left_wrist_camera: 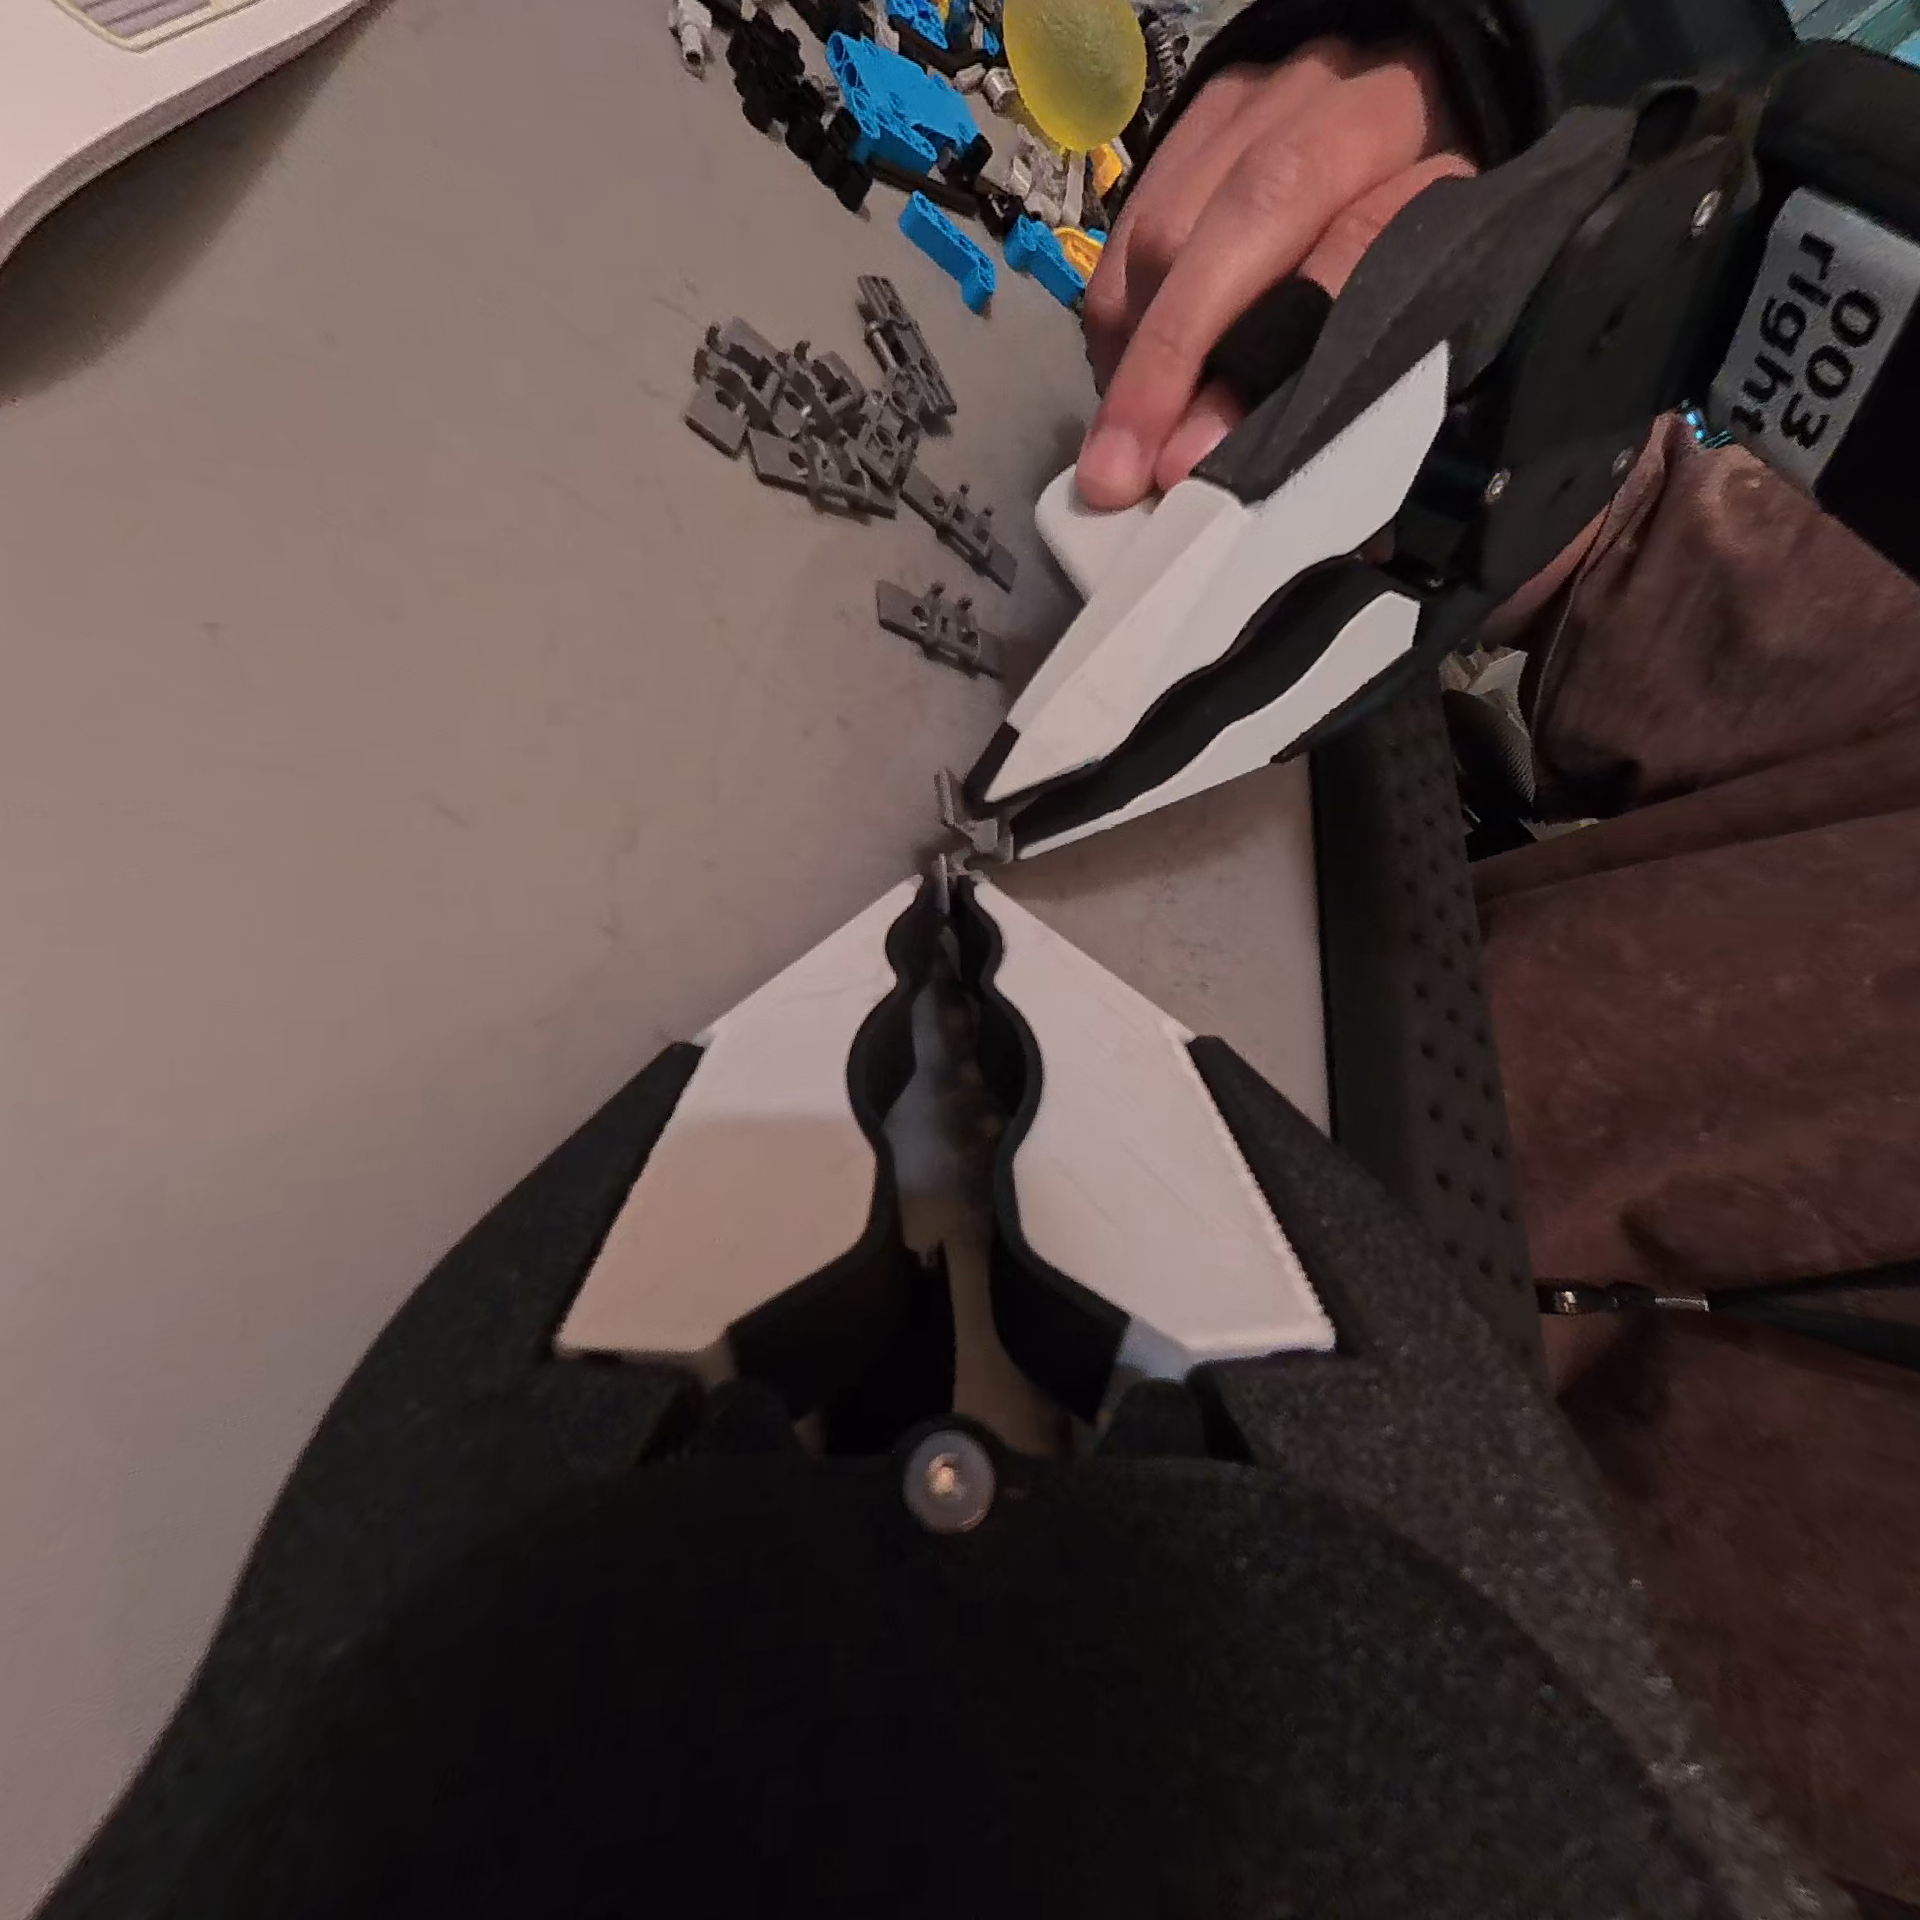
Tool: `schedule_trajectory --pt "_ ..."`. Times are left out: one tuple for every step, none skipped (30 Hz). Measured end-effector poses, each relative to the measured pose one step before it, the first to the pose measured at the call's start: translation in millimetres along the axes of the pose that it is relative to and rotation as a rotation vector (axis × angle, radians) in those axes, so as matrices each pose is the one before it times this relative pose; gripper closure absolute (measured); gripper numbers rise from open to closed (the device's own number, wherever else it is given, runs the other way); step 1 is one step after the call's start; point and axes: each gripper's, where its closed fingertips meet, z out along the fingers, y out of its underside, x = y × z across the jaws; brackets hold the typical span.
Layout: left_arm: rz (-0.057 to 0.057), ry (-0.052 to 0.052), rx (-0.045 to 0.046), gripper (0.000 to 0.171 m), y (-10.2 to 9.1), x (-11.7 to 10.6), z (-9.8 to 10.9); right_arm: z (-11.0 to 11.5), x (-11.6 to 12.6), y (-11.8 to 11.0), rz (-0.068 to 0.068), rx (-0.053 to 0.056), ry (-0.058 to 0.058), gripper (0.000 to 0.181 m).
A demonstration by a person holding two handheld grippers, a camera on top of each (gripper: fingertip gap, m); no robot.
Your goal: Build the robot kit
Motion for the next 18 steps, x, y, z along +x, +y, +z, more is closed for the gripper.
schedule_trajectory --pt "-0.0002 0.0017 0.00017 0.169 -0.02 0.25 0.01 -0.09 -0.66 0.80 -0.0060 -0.0003 -0.0031 0.167" --pt "-0.0006 0.0000 -0.00005 0.169 -0.01 -0.18 -0.05 0.36 0.39 1.35 -0.0056 -0.0053 0.0038 0.167" --pt "-0.0004 -0.0002 -0.00018 0.169 0.02 0.00 -0.01 0.68 -0.06 1.13 -0.0035 -0.0052 0.0003 0.167" --pt "-0.0010 0.0005 0.00026 0.169 -0.06 -0.08 -0.03 0.39 -0.02 0.55 -0.0032 -0.0039 0.0004 0.167" --pt "-0.0016 0.0020 0.00114 0.169 -0.19 0.10 -0.26 0.28 0.33 -0.05 -0.0042 -0.0003 0.0024 0.167" --pt "-0.0021 0.0023 0.00048 0.169 -0.04 0.12 -0.26 0.39 0.06 0.14 -0.0020 -0.0012 0.0007 0.167" --pt "-0.0023 0.0003 -0.00038 0.169 0.05 -0.15 -0.08 0.03 0.01 -0.19 -0.0015 -0.0008 -0.0006 0.167" --pt "-0.0005 0.0005 -0.00014 0.169 -0.03 -0.05 0.06 -0.25 -0.05 -0.35 -0.0030 -0.0013 -0.0005 0.167" --pt "0.0005 0.0010 0.00030 0.169 0.00 0.18 0.07 -0.43 -0.07 -0.40 -0.0058 -0.0004 0.0011 0.167" --pt "-0.0006 0.0002 0.00008 0.169 0.01 -0.06 0.00 -0.64 -0.08 -0.80 -0.0096 0.0033 0.0040 0.167" --pt "-0.0004 -0.0005 -0.00034 0.169 0.09 -0.04 0.14 -0.50 -0.58 -0.96 -0.0082 0.0059 0.0012 0.167" --pt "0.0002 -0.0008 -0.00114 0.169 0.07 -0.07 0.12 0.12 -0.93 -0.91 -0.0026 0.0052 -0.0016 0.167" --pt "-0.0002 -0.0003 -0.00105 0.169 0.25 -0.09 0.14 0.66 -0.06 -0.07 -0.0030 -0.0007 0.0011 0.167" --pt "-0.0014 -0.0007 -0.00068 0.169 0.11 -0.22 0.07 0.92 -0.16 -0.37 -0.0039 0.0006 0.0006 0.167" --pt "0.0000 -0.0015 -0.00149 0.169 0.20 -0.29 0.02 0.68 -0.23 -0.64 -0.0024 0.0016 -0.0008 0.167" --pt "0.0018 -0.0006 -0.00087 0.169 0.25 0.10 -0.04 0.81 -0.11 0.10 -0.0023 -0.0030 -0.0020 0.167" --pt "0.0017 -0.0015 0.00002 0.169 0.02 -0.05 -0.07 0.61 0.04 0.47 -0.0018 -0.0051 -0.0008 0.167" --pt "0.0008 -0.0013 0.00047 0.169 0.04 -0.15 0.01 0.43 0.00 -0.05 -0.0007 -0.0010 -0.0009 0.167"
